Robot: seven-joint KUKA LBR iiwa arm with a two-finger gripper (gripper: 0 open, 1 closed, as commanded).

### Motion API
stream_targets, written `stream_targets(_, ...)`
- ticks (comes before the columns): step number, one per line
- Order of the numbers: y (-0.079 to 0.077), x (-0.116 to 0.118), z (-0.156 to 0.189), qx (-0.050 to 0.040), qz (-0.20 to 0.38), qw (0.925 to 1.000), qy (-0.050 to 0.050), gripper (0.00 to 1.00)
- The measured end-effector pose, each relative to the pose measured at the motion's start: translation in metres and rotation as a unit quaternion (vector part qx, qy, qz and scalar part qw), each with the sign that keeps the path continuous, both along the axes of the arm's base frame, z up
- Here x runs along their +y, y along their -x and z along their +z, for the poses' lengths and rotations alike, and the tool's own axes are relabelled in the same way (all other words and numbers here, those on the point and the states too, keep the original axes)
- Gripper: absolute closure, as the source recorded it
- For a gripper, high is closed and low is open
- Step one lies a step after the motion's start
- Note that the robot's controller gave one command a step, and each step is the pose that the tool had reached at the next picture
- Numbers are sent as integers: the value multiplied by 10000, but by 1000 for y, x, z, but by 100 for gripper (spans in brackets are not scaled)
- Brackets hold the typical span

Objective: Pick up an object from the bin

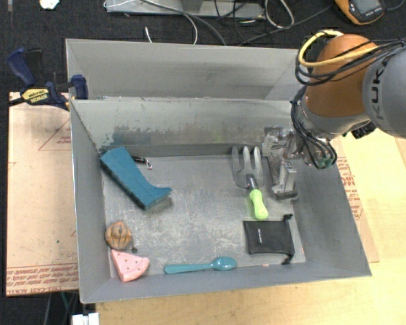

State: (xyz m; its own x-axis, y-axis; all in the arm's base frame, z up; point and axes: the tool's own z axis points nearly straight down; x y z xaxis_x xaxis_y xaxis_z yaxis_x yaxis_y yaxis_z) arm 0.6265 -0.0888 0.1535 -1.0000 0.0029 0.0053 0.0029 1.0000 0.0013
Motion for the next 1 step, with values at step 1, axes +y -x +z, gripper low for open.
stream_targets(1, -2, 0, 5, -39, 10, 10000, 5, 0)
